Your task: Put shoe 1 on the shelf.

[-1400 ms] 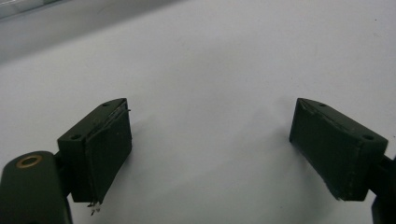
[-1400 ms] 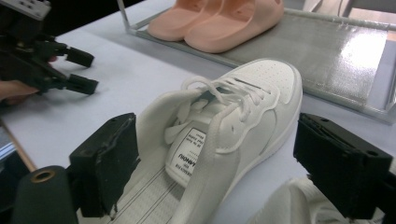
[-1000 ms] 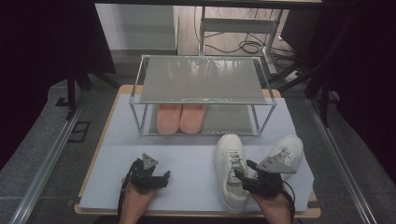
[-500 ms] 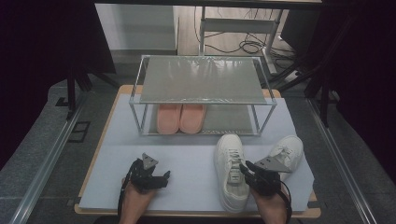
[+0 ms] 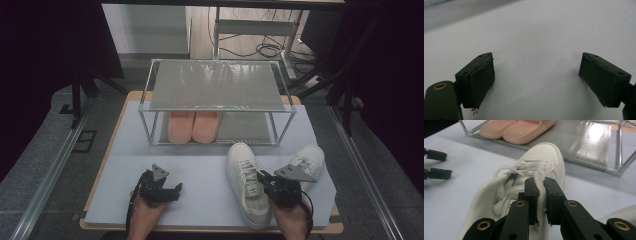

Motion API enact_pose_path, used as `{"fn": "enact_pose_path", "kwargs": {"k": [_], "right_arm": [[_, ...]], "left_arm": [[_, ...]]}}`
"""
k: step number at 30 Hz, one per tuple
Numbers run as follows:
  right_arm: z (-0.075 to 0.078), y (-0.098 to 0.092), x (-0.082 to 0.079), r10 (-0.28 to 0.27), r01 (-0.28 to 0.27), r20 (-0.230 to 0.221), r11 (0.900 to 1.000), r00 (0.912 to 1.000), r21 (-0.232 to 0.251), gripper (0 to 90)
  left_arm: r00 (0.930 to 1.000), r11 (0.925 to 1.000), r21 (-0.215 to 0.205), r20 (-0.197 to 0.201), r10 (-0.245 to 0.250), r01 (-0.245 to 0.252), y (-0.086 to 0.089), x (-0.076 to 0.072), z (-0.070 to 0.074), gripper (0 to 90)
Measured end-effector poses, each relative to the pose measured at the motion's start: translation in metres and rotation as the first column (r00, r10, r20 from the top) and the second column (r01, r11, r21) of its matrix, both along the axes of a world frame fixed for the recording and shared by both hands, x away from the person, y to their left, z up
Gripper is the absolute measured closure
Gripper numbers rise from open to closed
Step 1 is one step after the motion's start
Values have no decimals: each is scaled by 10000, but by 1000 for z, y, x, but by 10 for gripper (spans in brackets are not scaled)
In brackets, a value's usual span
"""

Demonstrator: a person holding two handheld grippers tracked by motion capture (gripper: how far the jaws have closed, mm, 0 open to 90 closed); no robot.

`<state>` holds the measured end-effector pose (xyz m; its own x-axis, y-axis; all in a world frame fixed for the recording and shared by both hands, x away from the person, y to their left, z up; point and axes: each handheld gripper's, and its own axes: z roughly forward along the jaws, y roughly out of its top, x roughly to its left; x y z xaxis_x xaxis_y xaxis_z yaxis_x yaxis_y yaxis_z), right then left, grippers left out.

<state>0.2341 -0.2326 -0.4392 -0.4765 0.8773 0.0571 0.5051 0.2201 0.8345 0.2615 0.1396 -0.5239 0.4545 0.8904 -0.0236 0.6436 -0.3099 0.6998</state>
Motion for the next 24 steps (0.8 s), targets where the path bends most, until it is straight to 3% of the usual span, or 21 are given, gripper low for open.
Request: {"fn": "enact_pose_path", "kwargs": {"k": [12, 24], "right_arm": [[10, 15, 2, 918, -910, -168, 9950, 9956, 418, 821], [14, 63, 18, 2147, -2139, -30, 9739, 9767, 754, 821]], "left_arm": [[10000, 10000, -42, 9, 22, -22, 0, 0, 0, 133], [10000, 10000, -62, -13, 26, -26, 0, 0, 0, 133]]}}
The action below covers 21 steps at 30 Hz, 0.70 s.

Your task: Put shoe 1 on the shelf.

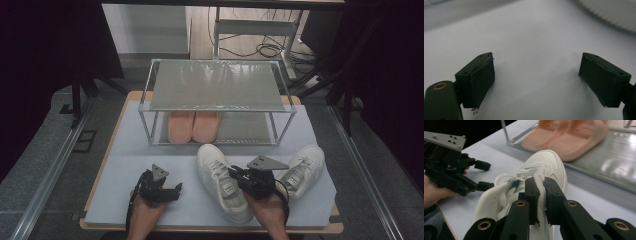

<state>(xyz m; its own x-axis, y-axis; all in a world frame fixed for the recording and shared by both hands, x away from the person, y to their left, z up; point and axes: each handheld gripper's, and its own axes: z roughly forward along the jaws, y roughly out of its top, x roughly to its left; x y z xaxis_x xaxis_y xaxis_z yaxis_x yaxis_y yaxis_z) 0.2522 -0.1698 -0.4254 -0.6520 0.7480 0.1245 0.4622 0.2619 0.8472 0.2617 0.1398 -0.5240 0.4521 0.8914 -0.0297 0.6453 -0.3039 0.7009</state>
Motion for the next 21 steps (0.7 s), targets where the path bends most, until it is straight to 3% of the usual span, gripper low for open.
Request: {"fn": "enact_pose_path", "kwargs": {"k": [6, 9, 21], "right_arm": [[-11, 26, 14, 785, -780, -279, 9968, 9965, 182, 820], [-13, 31, 18, 928, -921, -312, 9955, 9952, 241, 820], [-19, 19, 33, 1309, -1352, -766, 9894, 9884, -537, 808]], "left_arm": [[10000, 10000, -13, -4, 14, -14, 0, 0, 0, 133], [10000, 10000, -19, -18, 22, -22, 0, 0, 0, 133], [10000, 10000, 15, 11, 25, -25, 0, 0, 0, 133]]}}
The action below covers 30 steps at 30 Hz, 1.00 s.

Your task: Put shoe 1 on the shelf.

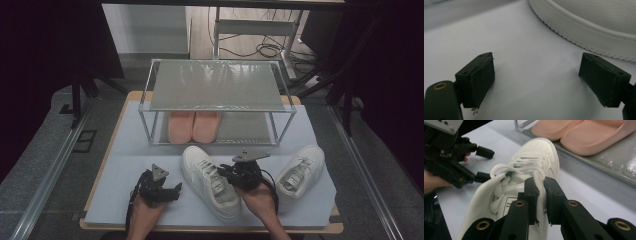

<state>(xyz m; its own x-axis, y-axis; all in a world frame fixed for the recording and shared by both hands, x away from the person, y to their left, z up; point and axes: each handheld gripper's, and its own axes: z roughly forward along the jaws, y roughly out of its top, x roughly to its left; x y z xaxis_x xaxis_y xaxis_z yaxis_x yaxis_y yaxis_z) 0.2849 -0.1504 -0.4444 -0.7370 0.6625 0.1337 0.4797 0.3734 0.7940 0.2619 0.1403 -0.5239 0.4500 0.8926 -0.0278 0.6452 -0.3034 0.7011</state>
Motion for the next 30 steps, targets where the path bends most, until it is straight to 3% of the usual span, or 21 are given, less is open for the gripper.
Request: {"fn": "enact_pose_path", "kwargs": {"k": [5, 11, 16, 19, 23, 25, 30], "right_arm": [[0, -3, 3, 267, -272, -161, 9992, 9995, -281, 796], [7, 2, 3, 565, -589, -237, 9914, 9981, -1168, 755], [15, 2, 6, 863, -930, -556, 9869, 9947, -1317, 671], [24, 3, 8, 992, -1122, -820, 9783, 9917, -1741, 617], [33, 6, 10, 1052, -1417, -1482, 9544, 9833, -2627, 592], [35, 8, 11, 1021, -1514, -1760, 9434, 9791, -2951, 588], [32, 16, 14, 932, -1837, -2360, 8988, 9673, -3981, 581]], "left_arm": [[10000, 10000, 23, -12, -26, 26, 1, 0, 1, 131], [9981, 9994, 220, 559, 247, -259, 9, -7, 4, 127], [9975, 9984, 107, 445, 547, -552, 28, -9, 4, 127], [9971, 9977, 81, 336, 677, -680, 37, -9, 4, 127], [9978, 9977, -110, 25, 665, -665, 41, -8, 2, 128], [9979, 9979, 58, -74, 647, -646, 38, -6, 1, 129], [9979, 9979, 82, -41, 639, -639, 37, -7, 0, 133]]}}
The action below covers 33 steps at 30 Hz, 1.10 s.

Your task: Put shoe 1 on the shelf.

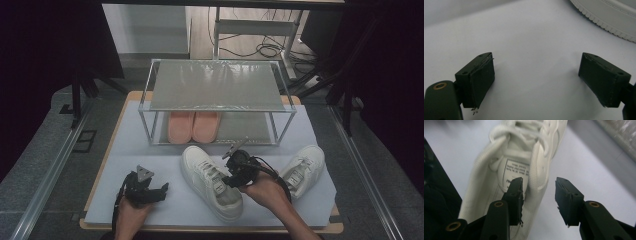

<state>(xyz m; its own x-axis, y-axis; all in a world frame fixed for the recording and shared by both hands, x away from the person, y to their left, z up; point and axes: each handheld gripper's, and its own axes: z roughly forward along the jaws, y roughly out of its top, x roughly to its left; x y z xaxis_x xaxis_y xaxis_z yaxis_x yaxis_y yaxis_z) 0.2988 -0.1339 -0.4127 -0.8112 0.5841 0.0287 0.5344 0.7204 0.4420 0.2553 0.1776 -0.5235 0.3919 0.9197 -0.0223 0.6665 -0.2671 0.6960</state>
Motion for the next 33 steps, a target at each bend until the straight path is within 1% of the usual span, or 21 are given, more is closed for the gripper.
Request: {"fn": "enact_pose_path", "kwargs": {"k": [3, 8, 10, 13, 16, 18, 21, 26, 29, 33], "right_arm": [[-4, 5, 2, 126, -140, -229, 9981, 9997, -602, 581], [-10, 12, 7, 141, -227, -715, 9925, 9973, -1201, 580], [-13, 13, 9, 156, -272, -849, 9902, 9963, -1372, 582], [-16, 15, 11, 123, -265, -992, 9894, 9950, -1427, 592], [-18, 16, 12, 60, -214, -1104, 9902, 9939, -1383, 609], [-19, 17, 13, 86, -235, -1079, 9903, 9941, -1371, 619], [-20, 17, 12, 92, -210, -965, 9923, 9953, -1219, 635], [-21, 16, 12, 95, -197, -1000, 9947, 9949, -1009, 662], [-21, 18, 13, 67, -198, -1136, 9931, 9935, -1152, 666], [-20, 21, 17, -20, -215, -1522, 9881, 9884, -1526, 667]], "left_arm": [[10000, 10000, 0, 2, 5, -5, 0, 0, 0, 133], [10000, 10000, -12, -3, 6, -6, 0, 0, 0, 133], [10000, 10000, -45, -15, 20, -20, 0, 0, 0, 133], [10000, 10000, -19, -4, 9, -9, 0, 0, 0, 132], [10000, 10000, -19, 0, 15, -15, 0, 0, 0, 132], [10000, 10000, -20, 0, 15, -15, 0, 0, 0, 132], [10000, 10000, -17, 3, 18, -18, 0, 0, 0, 132], [10000, 10000, -16, 6, 24, -24, 0, 0, 0, 132], [10000, 10000, -43, -3, 38, -38, 0, 0, 0, 132], [10000, 10000, -17, 9, 29, -29, 0, 0, 0, 133]]}}
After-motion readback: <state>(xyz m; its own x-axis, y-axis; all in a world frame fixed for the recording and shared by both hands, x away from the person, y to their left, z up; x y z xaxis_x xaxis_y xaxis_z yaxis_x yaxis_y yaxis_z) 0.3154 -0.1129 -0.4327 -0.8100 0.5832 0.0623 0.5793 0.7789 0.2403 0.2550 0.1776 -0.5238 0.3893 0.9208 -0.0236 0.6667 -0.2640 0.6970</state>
